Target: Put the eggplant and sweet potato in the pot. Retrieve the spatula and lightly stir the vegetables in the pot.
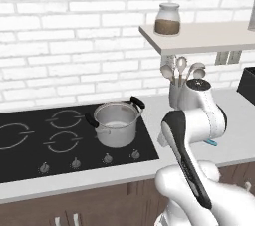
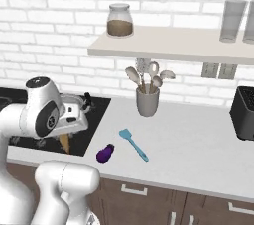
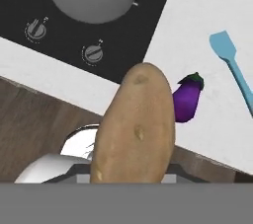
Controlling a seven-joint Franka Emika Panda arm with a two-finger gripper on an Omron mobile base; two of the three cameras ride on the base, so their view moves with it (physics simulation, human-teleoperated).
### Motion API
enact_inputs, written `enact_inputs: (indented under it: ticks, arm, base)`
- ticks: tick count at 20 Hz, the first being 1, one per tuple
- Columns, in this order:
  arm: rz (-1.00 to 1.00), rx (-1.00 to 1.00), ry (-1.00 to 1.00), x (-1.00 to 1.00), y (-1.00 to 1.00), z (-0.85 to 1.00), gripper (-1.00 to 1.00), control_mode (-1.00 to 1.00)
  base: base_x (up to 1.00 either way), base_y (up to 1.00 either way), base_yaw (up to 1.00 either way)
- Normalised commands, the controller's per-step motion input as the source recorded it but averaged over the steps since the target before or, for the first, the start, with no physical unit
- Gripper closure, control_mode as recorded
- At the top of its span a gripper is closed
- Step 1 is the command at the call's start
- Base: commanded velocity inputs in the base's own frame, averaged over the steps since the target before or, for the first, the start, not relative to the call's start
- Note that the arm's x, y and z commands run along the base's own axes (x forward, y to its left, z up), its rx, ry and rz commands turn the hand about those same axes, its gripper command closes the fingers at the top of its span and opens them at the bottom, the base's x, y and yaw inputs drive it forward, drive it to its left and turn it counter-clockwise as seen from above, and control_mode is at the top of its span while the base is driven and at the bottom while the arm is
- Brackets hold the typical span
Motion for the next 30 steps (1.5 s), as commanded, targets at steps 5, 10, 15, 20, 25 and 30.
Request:
enact_inputs:
  ticks: [5, 10, 15, 20, 25, 30]
  arm:
    - [0.14, 0.11, -0.07, 0.52, 0.37, 1.00, 1.00, -1.00]
    - [0.08, 0.09, -0.06, 0.97, 0.75, 0.83, 1.00, -1.00]
    - [0.00, 0.02, 0.00, 1.00, 0.49, -0.16, 1.00, -1.00]
    - [0.00, 0.00, 0.00, 0.96, 0.26, -0.98, 1.00, -1.00]
    - [0.00, 0.00, -0.10, 0.41, 0.39, -0.87, 1.00, -1.00]
    - [0.00, 0.00, -0.15, 0.05, 0.32, -0.62, 1.00, -1.00]
  base:
    - [0.00, 0.00, 0.00]
    - [0.00, 0.00, 0.00]
    - [0.00, 0.00, 0.00]
    - [0.00, 0.00, 0.00]
    - [0.00, 0.00, 0.00]
    - [0.00, 0.00, 0.00]
